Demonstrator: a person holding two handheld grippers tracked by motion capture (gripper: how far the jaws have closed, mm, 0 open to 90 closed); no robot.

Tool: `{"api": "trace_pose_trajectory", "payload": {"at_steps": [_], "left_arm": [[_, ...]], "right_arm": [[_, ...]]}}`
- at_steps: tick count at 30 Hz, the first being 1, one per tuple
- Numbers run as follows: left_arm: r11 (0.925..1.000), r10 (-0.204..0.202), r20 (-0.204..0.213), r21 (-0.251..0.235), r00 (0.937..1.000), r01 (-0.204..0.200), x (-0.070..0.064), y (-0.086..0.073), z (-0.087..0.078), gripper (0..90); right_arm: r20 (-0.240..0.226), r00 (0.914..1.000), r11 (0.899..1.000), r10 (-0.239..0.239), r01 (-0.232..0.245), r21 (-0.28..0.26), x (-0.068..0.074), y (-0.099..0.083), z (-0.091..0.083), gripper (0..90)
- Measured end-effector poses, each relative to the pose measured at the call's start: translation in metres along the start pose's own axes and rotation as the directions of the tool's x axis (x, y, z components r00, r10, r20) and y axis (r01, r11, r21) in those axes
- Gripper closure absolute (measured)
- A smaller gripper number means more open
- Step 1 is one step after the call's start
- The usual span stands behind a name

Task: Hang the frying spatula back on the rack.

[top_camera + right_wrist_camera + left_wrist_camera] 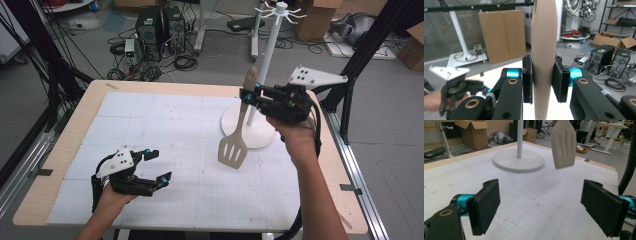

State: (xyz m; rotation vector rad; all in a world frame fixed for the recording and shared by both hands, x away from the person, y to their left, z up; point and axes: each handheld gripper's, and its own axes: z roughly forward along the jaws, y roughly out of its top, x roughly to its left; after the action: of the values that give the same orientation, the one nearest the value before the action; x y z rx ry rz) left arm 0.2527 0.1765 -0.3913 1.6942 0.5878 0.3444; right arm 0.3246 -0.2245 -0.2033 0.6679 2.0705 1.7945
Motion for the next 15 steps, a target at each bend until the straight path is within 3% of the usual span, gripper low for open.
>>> {"api": "trace_pose_trajectory", "payload": {"at_steps": [11, 15], "left_arm": [[0.9999, -0.011, -0.022, 0.000, 0.9997, 0.011, 0.002, -0.005, -0.002, 17.0], [0.9999, -0.010, -0.023, 0.004, 0.9997, 0.010, 0.004, -0.006, -0.002, 17.1]], "right_arm": [[0.046, 0.9981, 0.998, 0.042, -0.040, -0.038, -0.054, 0.032, 0.003, 73.5], [0.041, 0.9972, 0.997, 0.062, -0.060, -0.049, -0.069, 0.037, 0.006, 73.6]]}}
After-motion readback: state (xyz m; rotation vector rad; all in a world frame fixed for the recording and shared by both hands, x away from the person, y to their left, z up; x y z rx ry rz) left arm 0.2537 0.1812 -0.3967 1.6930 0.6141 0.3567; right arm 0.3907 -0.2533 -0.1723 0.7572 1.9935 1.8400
